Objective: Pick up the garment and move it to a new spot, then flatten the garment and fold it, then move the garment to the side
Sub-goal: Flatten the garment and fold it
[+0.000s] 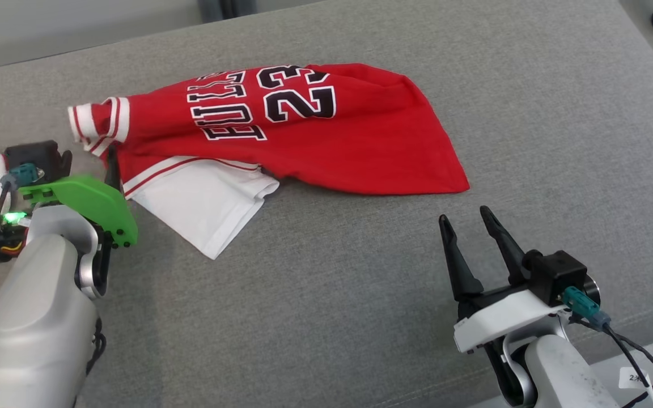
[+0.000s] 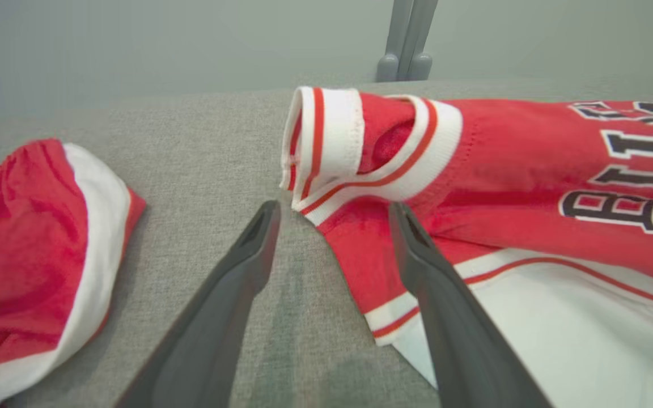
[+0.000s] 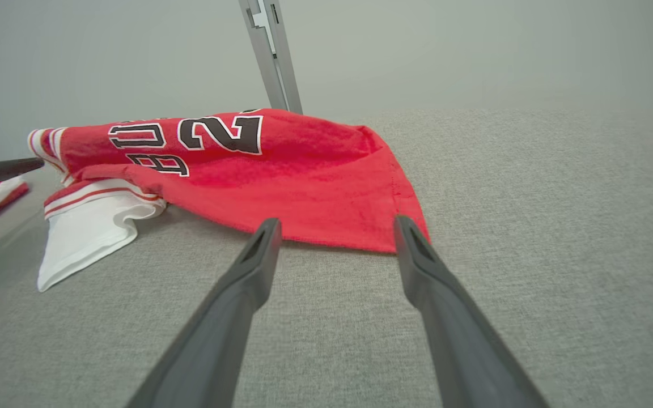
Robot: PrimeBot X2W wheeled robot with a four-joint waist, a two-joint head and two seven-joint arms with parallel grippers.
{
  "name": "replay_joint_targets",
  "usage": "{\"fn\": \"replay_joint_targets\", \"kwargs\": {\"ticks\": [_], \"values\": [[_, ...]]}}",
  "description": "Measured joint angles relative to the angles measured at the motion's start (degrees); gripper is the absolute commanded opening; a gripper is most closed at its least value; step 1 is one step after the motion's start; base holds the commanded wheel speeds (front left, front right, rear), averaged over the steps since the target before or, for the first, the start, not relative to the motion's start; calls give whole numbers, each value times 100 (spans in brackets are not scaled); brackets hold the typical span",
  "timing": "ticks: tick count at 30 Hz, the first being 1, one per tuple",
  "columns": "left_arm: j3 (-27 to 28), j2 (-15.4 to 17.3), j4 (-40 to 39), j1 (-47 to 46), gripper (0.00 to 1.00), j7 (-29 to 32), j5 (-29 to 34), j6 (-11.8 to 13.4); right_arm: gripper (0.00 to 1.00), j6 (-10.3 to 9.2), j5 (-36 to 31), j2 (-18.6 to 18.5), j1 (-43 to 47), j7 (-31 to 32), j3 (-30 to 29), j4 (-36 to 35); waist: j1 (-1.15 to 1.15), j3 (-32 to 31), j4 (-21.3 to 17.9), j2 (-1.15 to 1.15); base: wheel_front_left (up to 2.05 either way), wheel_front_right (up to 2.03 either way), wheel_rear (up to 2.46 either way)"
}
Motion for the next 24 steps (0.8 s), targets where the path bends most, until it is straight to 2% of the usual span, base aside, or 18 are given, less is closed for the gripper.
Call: {"fn": "replay_joint_targets", "kwargs": {"ticks": [3, 8, 14, 18, 24], "values": [[131, -191, -54, 203, 100, -191, -221, -89, 100, 0, -21, 3, 3, 0, 7, 0, 0, -26, 148, 0, 0, 0, 0], [10, -599, -427, 762, 100, -271, -419, -260, 100, 1, -59, -1, 63, 1, -54, 21, 0, -102, 441, 0, 0, 0, 0], [-263, -936, -743, 1171, 100, 176, -508, -334, 100, 1, -60, 2, 66, 9, 23, 23, 0, -280, 679, 0, 0, 0, 0], [-293, -1015, -768, 1171, 100, 380, -623, -322, 100, 1, -15, 3, 65, 10, 105, 32, 0, -361, 677, 0, 0, 0, 0], [-296, -1098, -554, 1081, 100, 557, -740, -242, 100, 1, 12, 2, 60, 10, 115, 81, 0, -361, 440, 0, 0, 0, 0]]}}
